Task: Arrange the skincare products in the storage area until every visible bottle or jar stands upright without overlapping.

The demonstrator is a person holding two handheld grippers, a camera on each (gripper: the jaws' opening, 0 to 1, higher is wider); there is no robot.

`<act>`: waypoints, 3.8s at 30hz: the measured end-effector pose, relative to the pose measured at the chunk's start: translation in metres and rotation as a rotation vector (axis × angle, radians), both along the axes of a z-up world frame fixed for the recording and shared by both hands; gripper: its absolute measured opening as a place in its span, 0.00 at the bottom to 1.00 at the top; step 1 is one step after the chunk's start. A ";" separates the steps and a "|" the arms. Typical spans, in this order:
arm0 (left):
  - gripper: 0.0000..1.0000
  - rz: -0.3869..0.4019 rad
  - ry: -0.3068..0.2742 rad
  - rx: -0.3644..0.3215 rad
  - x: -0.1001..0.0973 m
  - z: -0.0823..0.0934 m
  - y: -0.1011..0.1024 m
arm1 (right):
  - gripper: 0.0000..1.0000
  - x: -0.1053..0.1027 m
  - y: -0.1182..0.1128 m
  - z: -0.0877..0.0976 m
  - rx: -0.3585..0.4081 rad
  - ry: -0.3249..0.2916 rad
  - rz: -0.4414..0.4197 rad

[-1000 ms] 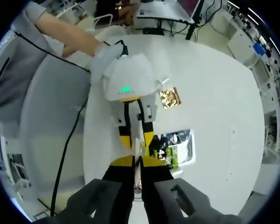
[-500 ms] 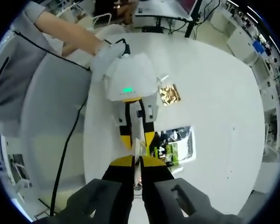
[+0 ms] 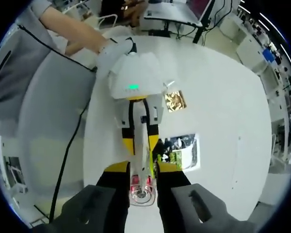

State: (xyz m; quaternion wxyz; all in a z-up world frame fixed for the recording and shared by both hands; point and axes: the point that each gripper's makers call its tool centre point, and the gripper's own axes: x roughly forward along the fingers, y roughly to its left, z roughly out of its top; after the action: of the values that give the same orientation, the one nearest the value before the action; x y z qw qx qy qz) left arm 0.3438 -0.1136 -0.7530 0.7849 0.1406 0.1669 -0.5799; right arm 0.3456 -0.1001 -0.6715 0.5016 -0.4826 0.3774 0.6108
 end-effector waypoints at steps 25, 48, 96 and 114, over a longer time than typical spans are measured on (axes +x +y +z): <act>0.55 0.191 0.033 -0.010 -0.005 0.021 0.040 | 0.73 0.005 -0.003 -0.004 0.176 -0.111 -0.092; 0.94 0.415 -0.004 -0.039 -0.008 0.044 0.086 | 0.99 -0.004 -0.036 0.000 0.368 -0.206 -0.316; 0.99 0.571 0.096 0.033 -0.054 0.037 0.123 | 1.00 -0.058 -0.081 -0.026 0.612 -0.269 -0.628; 0.99 0.590 0.125 0.049 -0.052 0.027 0.132 | 1.00 -0.051 -0.084 -0.033 0.601 -0.271 -0.649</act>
State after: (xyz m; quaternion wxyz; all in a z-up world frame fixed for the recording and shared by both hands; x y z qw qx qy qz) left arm 0.2913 0.0181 -0.7257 0.9042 0.0690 0.2622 -0.3300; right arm 0.2948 -0.1840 -0.7043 0.8292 -0.2482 0.2464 0.4360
